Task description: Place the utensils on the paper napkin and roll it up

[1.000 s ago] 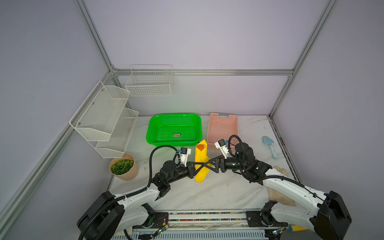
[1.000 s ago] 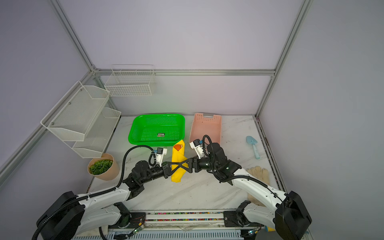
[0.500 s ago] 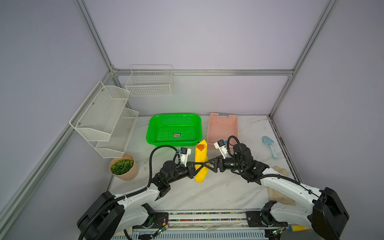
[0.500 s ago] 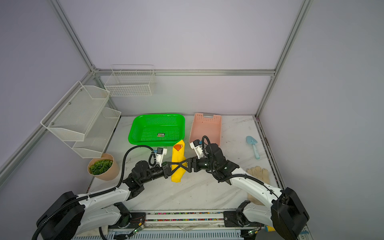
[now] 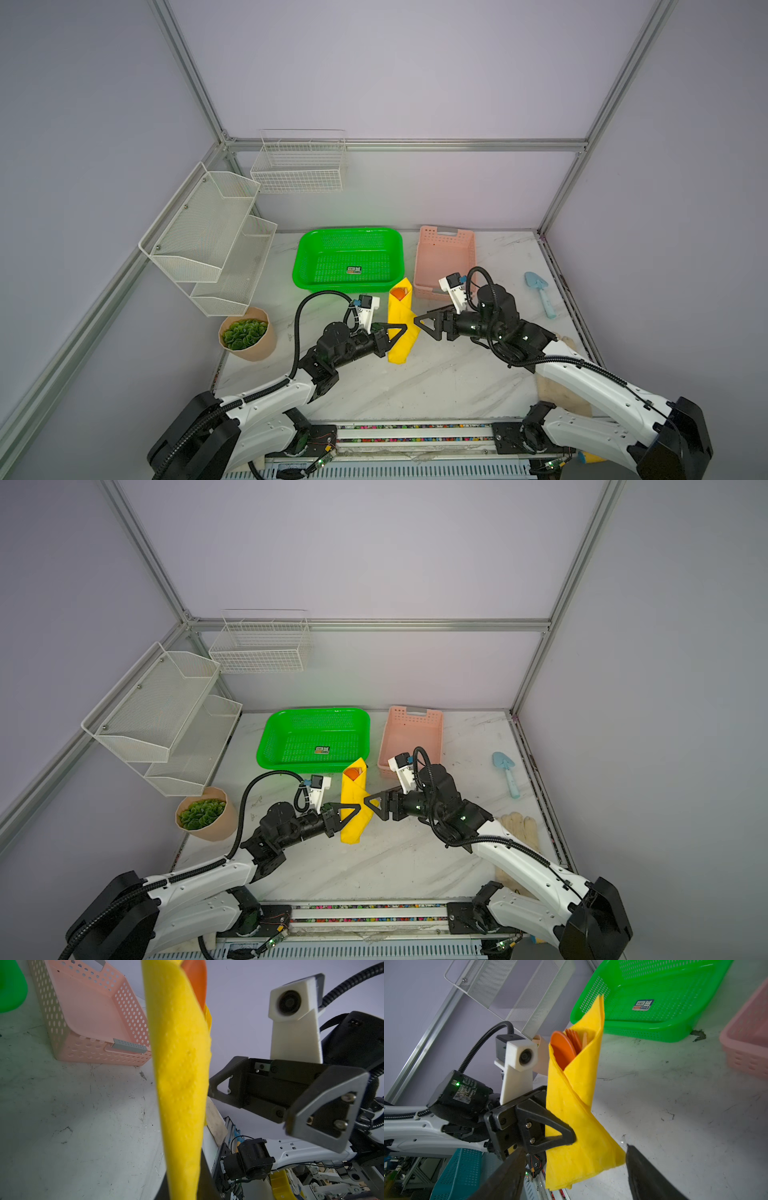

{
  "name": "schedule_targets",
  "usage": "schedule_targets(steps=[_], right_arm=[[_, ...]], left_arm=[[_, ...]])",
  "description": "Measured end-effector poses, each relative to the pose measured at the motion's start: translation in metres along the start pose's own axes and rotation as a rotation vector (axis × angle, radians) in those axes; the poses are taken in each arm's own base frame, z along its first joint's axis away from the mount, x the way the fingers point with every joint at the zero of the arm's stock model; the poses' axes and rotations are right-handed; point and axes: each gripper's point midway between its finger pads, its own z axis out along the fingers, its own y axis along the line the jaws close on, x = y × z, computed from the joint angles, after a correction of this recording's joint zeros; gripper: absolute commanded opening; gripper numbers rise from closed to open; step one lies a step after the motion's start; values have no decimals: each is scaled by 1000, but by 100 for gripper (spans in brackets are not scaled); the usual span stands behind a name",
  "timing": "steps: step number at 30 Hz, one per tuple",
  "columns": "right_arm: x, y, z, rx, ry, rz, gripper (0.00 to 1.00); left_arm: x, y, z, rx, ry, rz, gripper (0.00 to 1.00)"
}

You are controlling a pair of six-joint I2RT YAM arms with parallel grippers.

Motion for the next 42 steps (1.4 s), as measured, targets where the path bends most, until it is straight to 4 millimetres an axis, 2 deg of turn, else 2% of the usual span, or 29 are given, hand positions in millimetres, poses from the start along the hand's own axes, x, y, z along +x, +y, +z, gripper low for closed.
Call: schedule_targets(steps=[2, 5, 9, 17, 28, 36, 42], right_arm=[[0, 7, 1, -19, 6, -11, 74], [12, 14, 10, -45, 49, -15, 64], [24, 13, 22, -62, 91, -5, 62], [31, 3, 37, -66, 113, 4, 64], [28, 2, 42, -72, 100, -7, 66], [24, -1, 46, -76, 86, -7, 58], [16, -8, 44, -83, 54, 4, 56]], left_arm=[[0, 2, 0, -13, -1, 6, 6], [1, 6, 0, -29, -1, 6, 6], [1, 6, 0, -32, -2, 5, 6], [0, 4, 0, -18, -3, 8, 6], [3, 0, 4, 20, 14, -1, 6], [3, -6, 5, 50, 15, -6, 6], [0, -11, 5, 77, 9, -2, 6]])
